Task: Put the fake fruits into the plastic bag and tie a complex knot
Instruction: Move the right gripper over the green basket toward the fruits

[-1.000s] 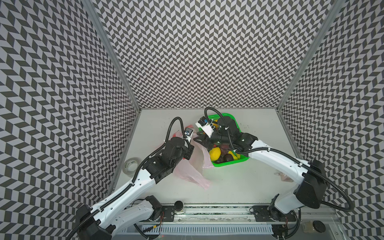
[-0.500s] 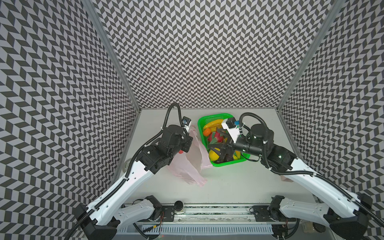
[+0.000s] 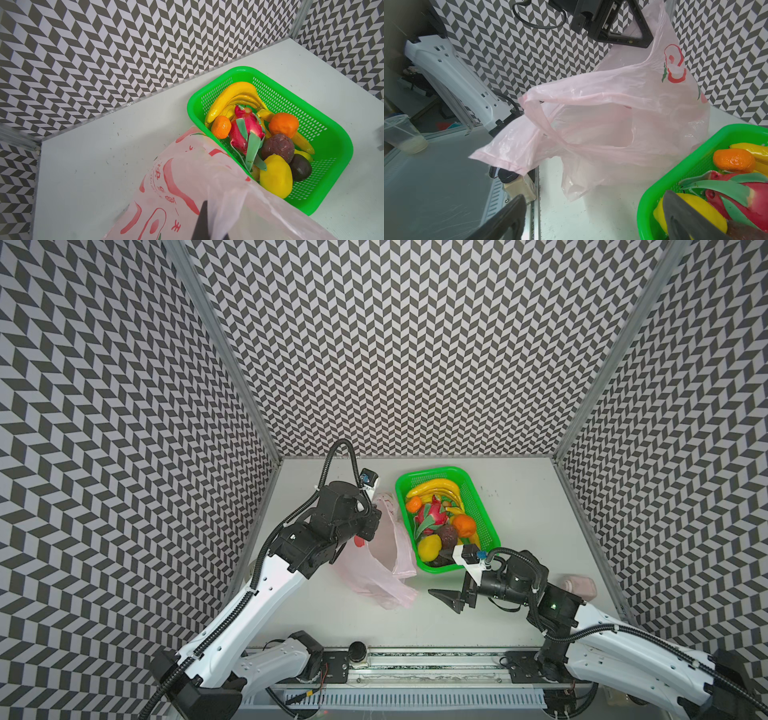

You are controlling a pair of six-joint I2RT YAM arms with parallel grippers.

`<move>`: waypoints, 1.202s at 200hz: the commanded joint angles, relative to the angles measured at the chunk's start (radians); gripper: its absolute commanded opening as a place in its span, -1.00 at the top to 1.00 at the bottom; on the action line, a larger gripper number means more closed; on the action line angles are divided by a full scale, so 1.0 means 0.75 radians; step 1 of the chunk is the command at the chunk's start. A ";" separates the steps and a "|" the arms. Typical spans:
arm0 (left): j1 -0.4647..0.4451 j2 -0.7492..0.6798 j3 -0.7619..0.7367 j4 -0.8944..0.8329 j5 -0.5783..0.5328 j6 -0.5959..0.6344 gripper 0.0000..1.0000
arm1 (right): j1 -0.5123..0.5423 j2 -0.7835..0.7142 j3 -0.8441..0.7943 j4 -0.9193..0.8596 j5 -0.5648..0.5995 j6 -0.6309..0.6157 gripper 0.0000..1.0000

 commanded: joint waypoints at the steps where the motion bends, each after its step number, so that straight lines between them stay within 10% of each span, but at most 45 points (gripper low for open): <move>1: 0.007 -0.009 0.038 -0.009 0.061 0.015 0.99 | 0.054 0.093 0.006 0.313 0.043 -0.133 -0.98; 90: 0.021 -0.011 0.042 -0.025 0.076 0.009 0.99 | 0.145 0.472 0.125 0.633 0.242 -0.175 -0.86; 142: 0.113 -0.068 0.051 -0.094 0.162 0.053 1.00 | 0.102 0.417 0.357 0.358 0.206 -0.034 1.00; 240: 0.314 -0.105 0.157 -0.348 0.463 0.149 0.99 | -0.418 0.549 0.770 -0.088 -0.284 0.247 1.00</move>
